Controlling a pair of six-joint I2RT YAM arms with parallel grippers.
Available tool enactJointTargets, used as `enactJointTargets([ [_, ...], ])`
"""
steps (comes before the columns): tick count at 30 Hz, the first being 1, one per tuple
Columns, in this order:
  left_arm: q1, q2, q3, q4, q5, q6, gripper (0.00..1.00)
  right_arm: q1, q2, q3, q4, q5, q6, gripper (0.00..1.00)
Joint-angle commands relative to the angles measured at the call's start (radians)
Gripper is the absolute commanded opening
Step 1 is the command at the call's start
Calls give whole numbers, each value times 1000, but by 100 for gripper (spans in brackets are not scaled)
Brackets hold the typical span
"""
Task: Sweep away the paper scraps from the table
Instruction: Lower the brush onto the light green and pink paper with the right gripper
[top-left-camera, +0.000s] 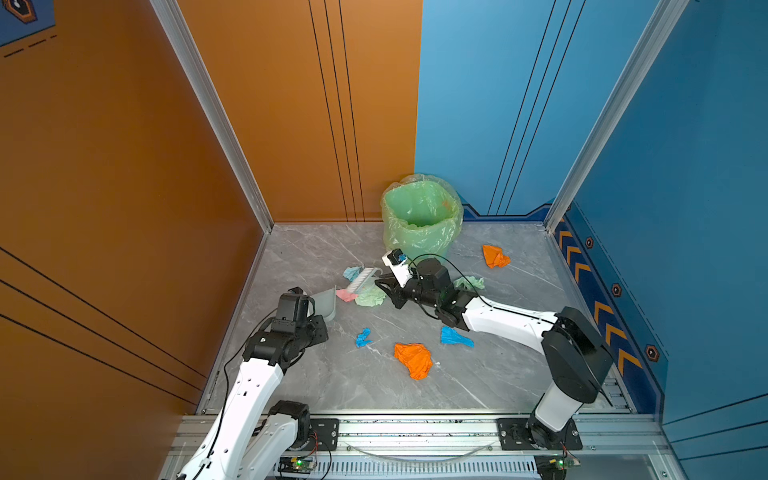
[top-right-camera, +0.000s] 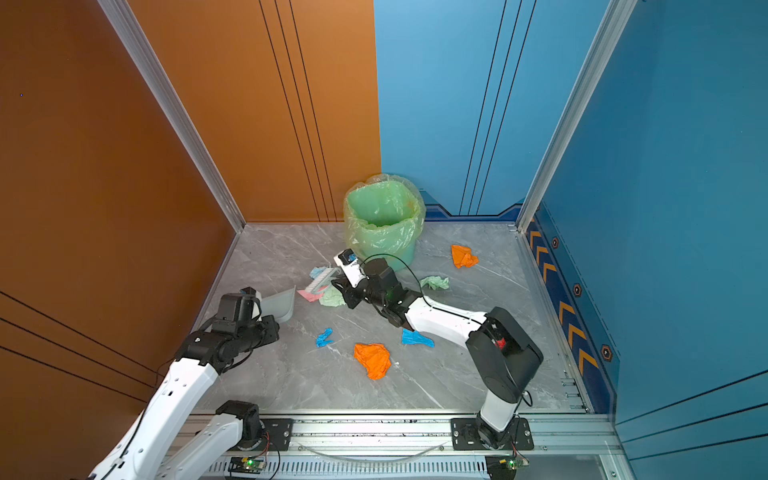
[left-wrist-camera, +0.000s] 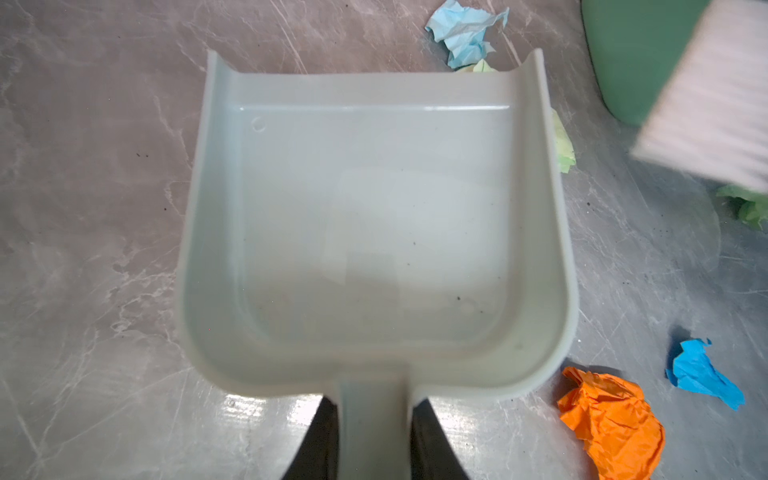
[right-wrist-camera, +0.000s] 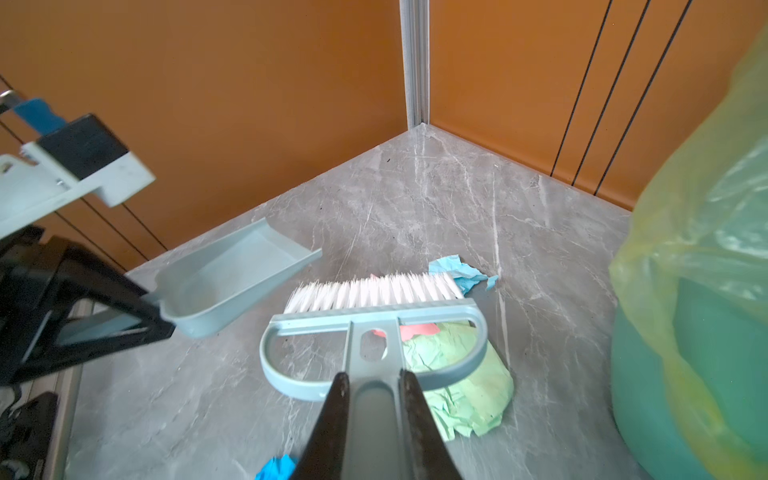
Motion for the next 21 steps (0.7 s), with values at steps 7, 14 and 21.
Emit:
enactJointTargets([
  [7, 9, 30, -26, 43, 2, 9, 11, 80, -175, -177, -265, -56, -132, 0],
  [14, 10, 25, -33, 47, -1, 10, 11, 194, -173, -205, -335, -75, -116, 0],
  [21, 10, 37, -35, 51, 6, 11, 11, 208, -95, -234, -178, -91, -25, 0],
])
